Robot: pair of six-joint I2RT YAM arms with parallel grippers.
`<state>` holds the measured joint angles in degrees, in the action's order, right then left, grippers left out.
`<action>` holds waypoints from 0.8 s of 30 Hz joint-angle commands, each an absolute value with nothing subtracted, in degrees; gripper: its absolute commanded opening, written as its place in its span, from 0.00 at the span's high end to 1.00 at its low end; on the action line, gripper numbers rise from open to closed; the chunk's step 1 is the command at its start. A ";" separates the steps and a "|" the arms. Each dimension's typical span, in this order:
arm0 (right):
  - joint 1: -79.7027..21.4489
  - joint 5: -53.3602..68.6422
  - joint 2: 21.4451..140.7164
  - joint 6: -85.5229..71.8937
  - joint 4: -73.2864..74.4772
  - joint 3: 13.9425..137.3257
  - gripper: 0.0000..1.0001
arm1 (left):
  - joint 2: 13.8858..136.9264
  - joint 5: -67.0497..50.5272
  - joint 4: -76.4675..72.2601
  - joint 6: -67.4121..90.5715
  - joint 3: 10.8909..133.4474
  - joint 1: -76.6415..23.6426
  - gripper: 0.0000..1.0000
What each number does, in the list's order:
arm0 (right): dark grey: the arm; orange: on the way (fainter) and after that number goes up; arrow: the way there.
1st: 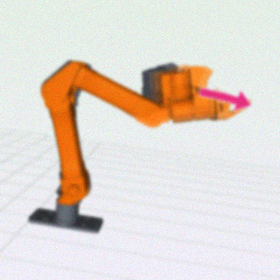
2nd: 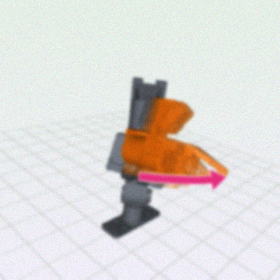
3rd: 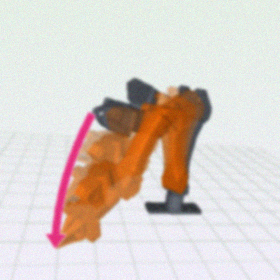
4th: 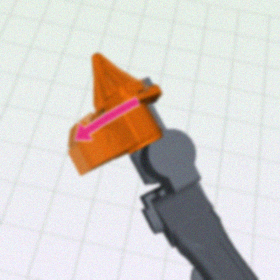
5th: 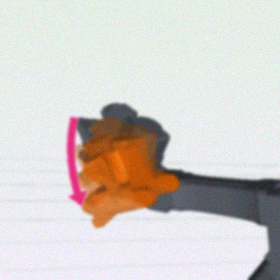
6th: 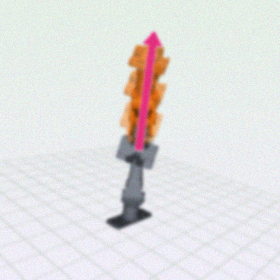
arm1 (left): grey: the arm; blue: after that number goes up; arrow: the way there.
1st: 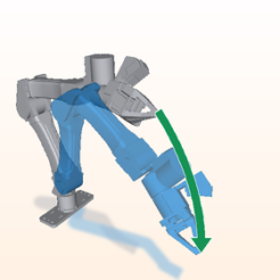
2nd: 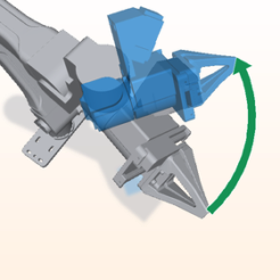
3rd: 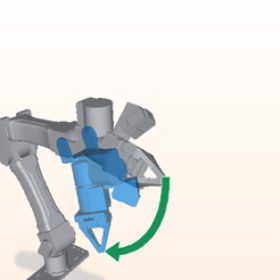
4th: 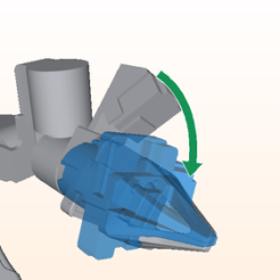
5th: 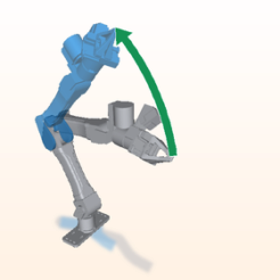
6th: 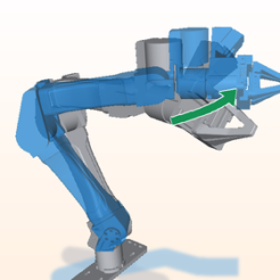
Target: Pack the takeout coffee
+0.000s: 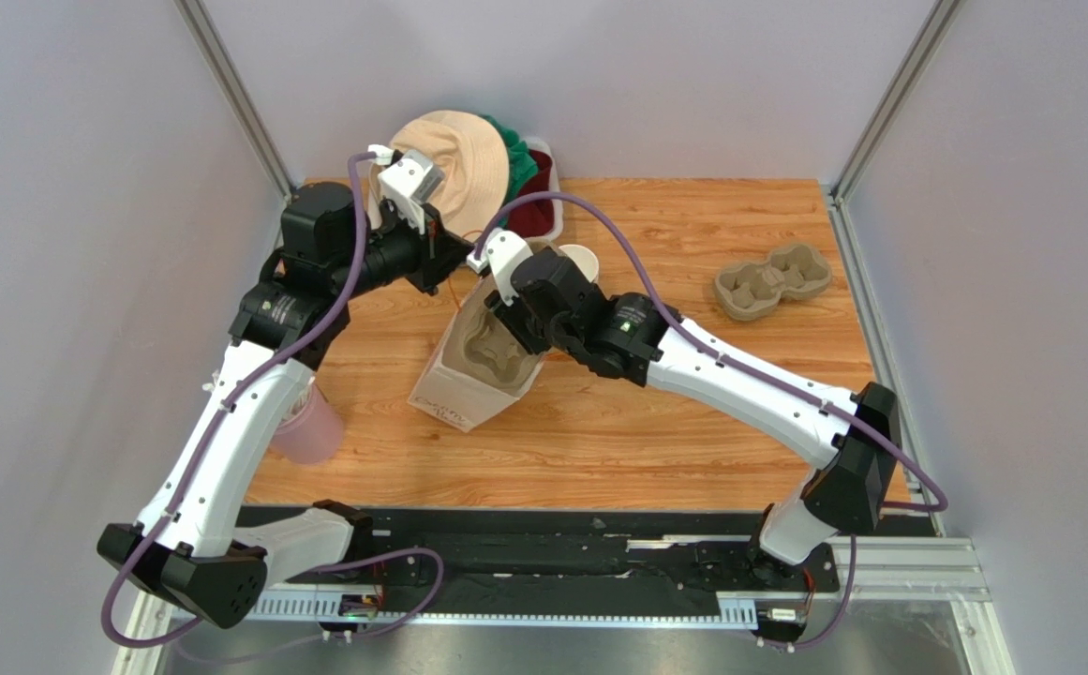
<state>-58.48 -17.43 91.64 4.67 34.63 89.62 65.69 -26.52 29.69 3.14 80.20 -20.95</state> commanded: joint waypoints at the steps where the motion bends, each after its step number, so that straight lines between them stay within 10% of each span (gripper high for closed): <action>1: -59.85 -19.07 91.05 6.77 30.76 87.98 0.72 | 64.77 -24.27 28.13 4.57 81.48 -21.18 1.00; 24: -63.90 -18.99 96.24 9.84 34.19 97.04 0.73 | 65.92 -25.49 26.81 6.77 81.12 -21.18 1.00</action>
